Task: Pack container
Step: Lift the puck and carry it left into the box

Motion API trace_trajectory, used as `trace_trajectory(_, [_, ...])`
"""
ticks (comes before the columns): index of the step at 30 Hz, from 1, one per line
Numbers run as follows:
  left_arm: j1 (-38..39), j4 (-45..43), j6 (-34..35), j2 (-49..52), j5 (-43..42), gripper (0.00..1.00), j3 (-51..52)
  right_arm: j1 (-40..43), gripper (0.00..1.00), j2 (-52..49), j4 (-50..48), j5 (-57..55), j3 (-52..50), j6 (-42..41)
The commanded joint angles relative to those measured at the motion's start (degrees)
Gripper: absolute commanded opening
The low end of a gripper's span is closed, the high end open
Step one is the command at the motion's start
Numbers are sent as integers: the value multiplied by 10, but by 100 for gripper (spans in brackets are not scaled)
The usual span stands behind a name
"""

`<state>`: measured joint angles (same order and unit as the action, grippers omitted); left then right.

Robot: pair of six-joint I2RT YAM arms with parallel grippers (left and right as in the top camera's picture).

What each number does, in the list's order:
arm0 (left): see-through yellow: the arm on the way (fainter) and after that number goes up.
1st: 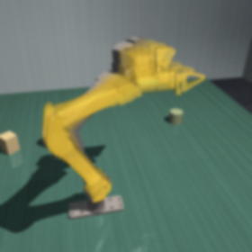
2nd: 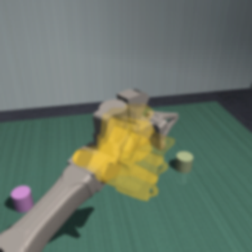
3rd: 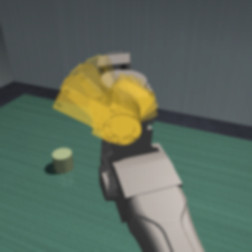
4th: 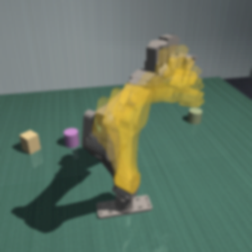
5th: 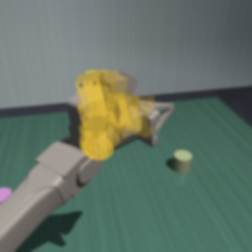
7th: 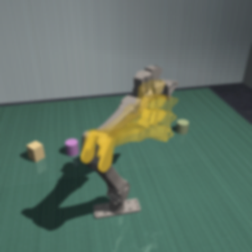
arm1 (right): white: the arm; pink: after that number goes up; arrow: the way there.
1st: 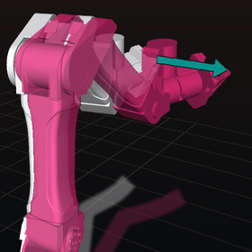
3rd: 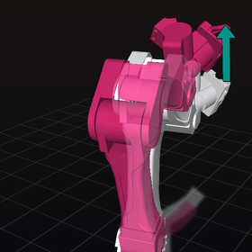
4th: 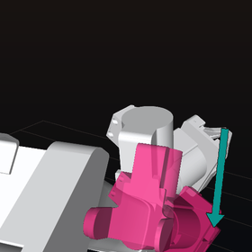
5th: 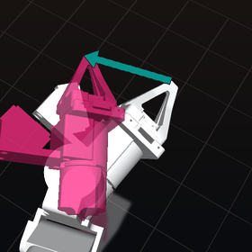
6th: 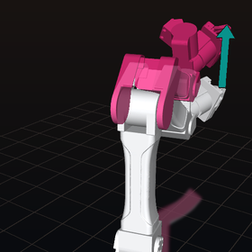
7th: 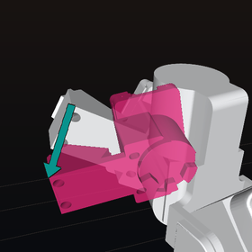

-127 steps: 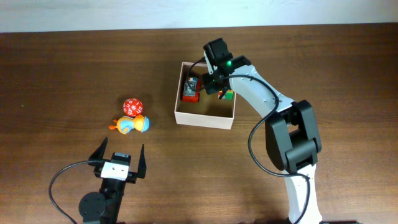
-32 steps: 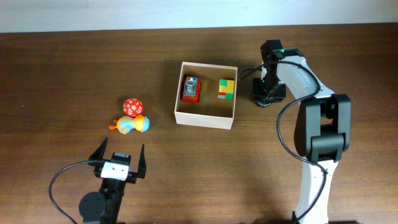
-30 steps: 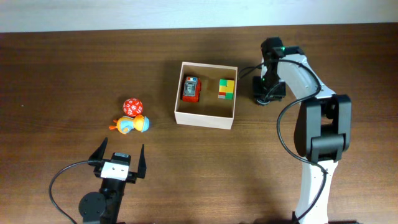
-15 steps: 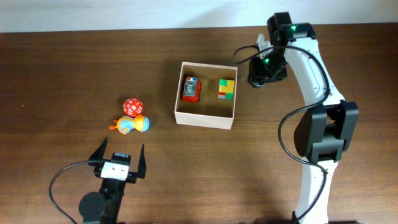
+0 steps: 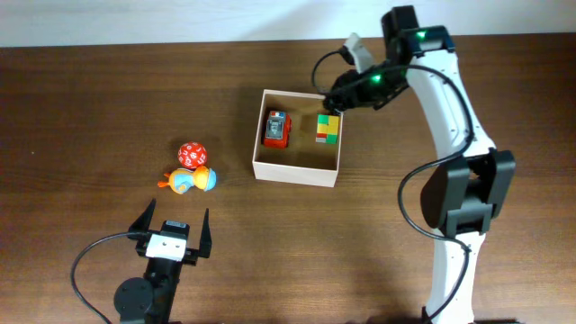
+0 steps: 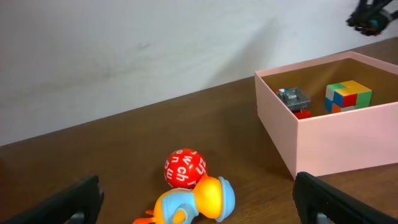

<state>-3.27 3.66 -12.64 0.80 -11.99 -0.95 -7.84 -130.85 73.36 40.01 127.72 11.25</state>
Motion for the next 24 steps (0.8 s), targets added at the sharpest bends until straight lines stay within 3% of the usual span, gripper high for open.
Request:
trace_trajectory(1, [2,0,-7,-4,2,99,4,-48,46,0,-21,-10,11,17])
trace_trajectory(13, [2,0,-7,-4,2,99,4,-179,45,-9,-97,-349,10,-90])
trace_trajectory(24, [2,0,-7,-4,2,99,4,-180,43,-67,-111,-396,7,-137])
